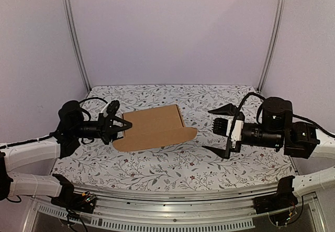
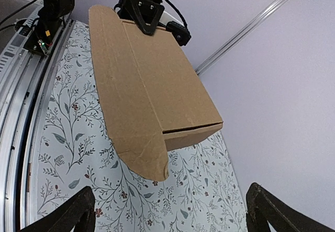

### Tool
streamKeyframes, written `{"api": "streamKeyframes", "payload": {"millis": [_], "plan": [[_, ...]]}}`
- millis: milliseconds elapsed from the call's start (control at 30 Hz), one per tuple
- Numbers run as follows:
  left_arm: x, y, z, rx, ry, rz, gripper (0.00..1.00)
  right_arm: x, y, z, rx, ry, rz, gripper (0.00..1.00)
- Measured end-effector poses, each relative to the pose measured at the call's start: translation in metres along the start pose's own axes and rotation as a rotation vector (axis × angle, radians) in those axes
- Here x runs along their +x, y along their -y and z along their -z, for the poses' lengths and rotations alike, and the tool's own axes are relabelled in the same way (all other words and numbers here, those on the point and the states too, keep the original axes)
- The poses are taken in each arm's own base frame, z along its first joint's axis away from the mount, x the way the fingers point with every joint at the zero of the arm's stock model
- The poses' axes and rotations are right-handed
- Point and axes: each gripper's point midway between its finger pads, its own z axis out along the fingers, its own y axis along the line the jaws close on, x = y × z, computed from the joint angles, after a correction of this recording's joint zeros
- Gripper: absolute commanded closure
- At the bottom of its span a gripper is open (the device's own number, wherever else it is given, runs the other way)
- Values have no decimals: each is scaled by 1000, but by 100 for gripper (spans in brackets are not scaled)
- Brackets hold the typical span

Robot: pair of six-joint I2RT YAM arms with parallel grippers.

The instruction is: Fold the paper box

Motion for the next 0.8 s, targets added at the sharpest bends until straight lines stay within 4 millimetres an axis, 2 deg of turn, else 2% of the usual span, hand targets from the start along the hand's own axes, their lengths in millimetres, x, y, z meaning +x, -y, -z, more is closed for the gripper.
{"api": "streamKeyframes", "payload": {"millis": [267, 400, 533, 600, 800], "plan": [[18, 14, 2, 61, -115, -15, 72, -7, -13, -13, 132, -45, 425, 1], [26, 18, 4, 81, -165, -18, 80, -18, -23, -13, 170, -55, 615, 1], [33, 17, 4, 96, -212, -9, 91, -31, -31, -10, 206, -44, 778, 1], [35, 18, 5, 101, -228, -6, 97, -32, -37, -13, 215, -50, 855, 1], [43, 24, 7, 132, -264, -35, 100, -21, -68, -31, 164, -90, 1094, 1]]}}
